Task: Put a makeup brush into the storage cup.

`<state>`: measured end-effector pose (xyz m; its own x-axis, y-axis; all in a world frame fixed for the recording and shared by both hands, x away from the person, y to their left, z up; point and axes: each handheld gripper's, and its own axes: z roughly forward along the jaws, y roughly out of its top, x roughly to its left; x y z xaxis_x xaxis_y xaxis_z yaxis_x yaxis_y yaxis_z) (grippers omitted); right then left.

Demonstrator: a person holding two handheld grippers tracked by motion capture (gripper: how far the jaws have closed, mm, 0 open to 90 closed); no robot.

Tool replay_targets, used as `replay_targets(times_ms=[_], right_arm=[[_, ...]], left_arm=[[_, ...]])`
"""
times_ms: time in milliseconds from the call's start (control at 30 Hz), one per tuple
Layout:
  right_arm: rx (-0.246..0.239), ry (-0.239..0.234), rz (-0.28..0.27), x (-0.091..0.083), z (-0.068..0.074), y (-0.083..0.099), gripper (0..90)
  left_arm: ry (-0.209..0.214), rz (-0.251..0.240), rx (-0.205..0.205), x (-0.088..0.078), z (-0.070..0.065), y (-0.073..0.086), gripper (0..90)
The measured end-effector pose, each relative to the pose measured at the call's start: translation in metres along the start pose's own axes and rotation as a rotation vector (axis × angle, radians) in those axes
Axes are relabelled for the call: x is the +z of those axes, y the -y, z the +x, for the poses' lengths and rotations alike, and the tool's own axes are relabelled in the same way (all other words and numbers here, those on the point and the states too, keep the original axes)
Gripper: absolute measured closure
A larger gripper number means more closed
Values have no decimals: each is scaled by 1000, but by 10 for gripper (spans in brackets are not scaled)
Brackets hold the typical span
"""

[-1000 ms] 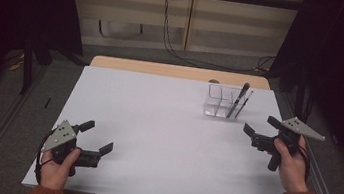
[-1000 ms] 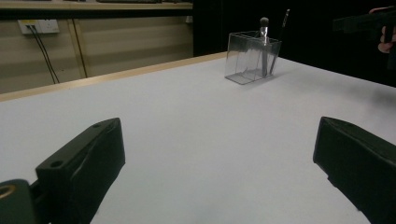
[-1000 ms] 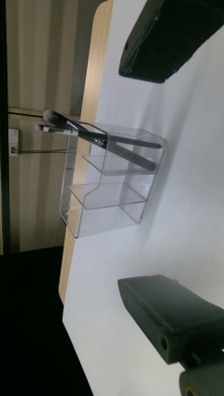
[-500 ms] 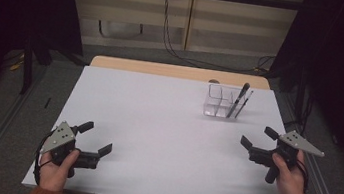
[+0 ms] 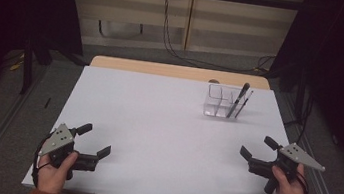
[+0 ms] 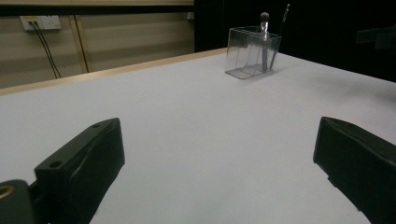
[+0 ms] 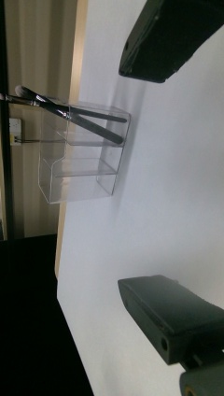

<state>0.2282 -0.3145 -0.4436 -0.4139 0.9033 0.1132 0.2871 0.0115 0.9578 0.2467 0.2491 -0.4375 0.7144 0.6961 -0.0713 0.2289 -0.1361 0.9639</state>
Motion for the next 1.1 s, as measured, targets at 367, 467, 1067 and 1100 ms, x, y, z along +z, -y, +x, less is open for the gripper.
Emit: replay_targets(times_ms=[367, 467, 1067, 1100], right_arm=[[-14, -4, -6, -13, 4, 9, 1], [-30, -6, -11, -15, 5, 13, 1], [-40, -3, -7, -23, 3, 21, 2], [-42, -5, -6, -23, 3, 21, 2]], left_arm=[[-3, 3, -5, -6, -1, 2, 18], [-6, 1, -7, -9, -2, 2, 18], [22, 36, 1, -8, -5, 4, 15], [23, 36, 2, -8, -5, 4, 15]])
